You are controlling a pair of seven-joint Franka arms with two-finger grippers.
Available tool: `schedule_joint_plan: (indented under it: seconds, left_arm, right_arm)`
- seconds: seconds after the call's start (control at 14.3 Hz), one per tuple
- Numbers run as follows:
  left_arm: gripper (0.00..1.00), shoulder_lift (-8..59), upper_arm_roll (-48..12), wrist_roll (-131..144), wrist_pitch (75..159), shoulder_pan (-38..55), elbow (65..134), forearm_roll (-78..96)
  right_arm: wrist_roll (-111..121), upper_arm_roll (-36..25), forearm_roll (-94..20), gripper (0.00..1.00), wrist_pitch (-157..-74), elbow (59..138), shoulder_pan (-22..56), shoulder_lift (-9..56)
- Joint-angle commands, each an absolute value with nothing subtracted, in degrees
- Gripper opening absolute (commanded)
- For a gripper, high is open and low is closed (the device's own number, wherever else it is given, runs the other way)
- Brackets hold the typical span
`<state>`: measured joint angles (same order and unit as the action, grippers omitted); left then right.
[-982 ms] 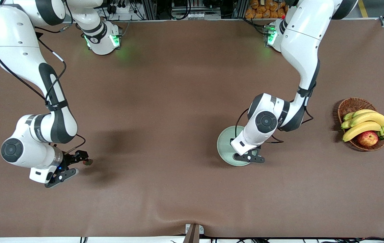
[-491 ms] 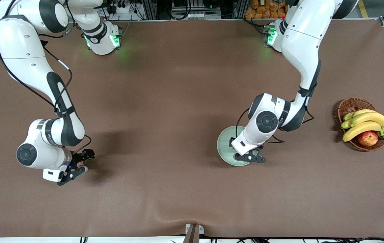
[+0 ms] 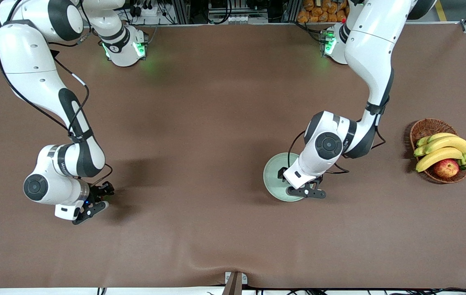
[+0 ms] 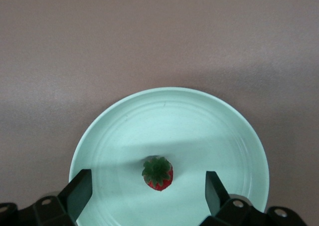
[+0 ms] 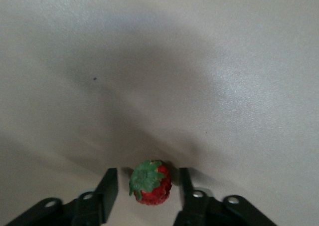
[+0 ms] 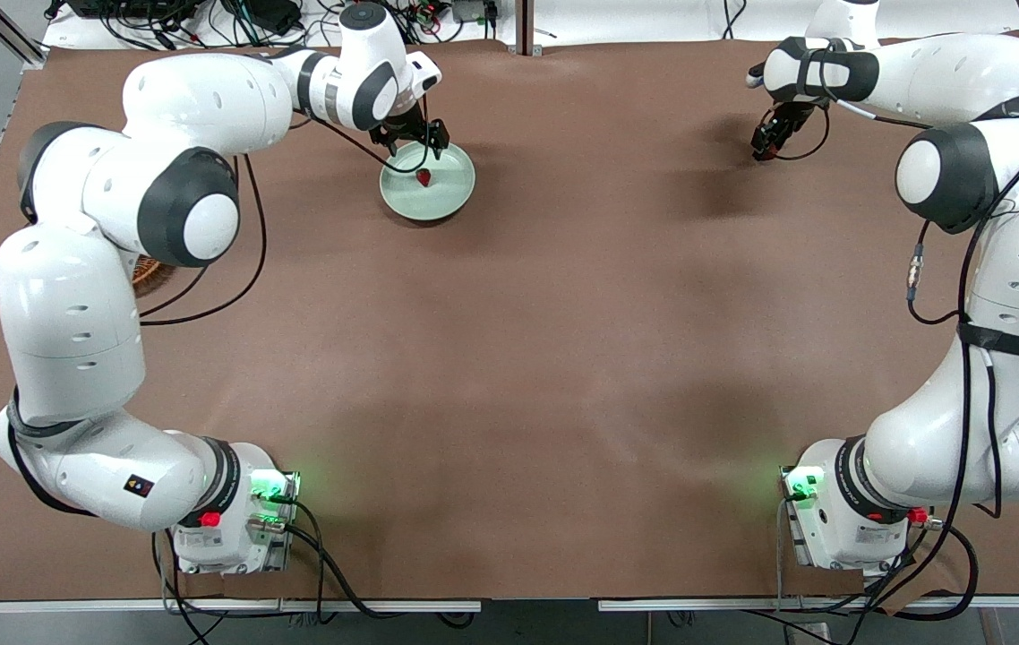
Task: Collect all strawberries into plate
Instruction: 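Release the strawberry onto the plate while the right gripper lifts another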
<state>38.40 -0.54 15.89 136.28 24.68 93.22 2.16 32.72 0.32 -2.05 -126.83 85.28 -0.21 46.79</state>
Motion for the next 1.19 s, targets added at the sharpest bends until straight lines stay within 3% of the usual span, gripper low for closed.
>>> schedule_joint_plan:
  seconds: [0.0,0.63,1.12]
  left_arm:
    - [1.0,36.2,-0.9,16.8,135.8,24.3,94.0,0.9]
    - [1.0,34.9,-1.0,16.8,135.8,24.0,94.0,1.0]
    - [1.0,34.3,-1.1,16.7,135.8,24.0,93.9,1.4]
  right_arm:
    - [33.6,1.1,-1.8,0.0,-127.6,85.9,-1.1,46.8]
    - [33.2,2.0,-2.0,0.0,-120.2,85.5,3.2,39.1]
    - [23.0,4.0,-6.0,0.0,-120.9,84.8,11.1,37.8]
